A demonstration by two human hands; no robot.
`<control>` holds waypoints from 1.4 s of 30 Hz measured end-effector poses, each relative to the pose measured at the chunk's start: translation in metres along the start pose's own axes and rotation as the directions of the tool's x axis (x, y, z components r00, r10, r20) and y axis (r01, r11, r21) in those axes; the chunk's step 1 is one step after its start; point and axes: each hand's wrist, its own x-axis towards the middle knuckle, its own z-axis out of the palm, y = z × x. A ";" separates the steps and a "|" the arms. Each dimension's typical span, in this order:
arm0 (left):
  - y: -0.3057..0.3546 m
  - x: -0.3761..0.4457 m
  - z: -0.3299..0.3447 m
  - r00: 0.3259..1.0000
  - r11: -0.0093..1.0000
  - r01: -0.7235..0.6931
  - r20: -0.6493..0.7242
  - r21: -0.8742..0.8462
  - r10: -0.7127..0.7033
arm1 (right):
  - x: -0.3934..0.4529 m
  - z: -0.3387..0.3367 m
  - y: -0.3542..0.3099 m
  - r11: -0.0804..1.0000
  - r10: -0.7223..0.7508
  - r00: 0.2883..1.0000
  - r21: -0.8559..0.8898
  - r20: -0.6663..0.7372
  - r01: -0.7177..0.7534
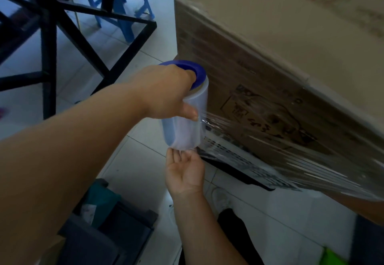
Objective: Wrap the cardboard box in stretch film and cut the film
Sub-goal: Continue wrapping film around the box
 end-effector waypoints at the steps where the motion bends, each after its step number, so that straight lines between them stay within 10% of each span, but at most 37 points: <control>1: 0.000 0.001 0.000 1.000 1.000 -0.007 -0.003 0.005 0.007 | 0.000 -0.001 0.000 1.000 -0.003 1.000 0.019 0.031 0.002; 42: -0.103 0.026 -0.017 1.000 0.999 0.014 0.026 0.044 -0.016 | 0.075 0.089 0.047 0.975 -0.014 0.978 -0.214 0.209 0.060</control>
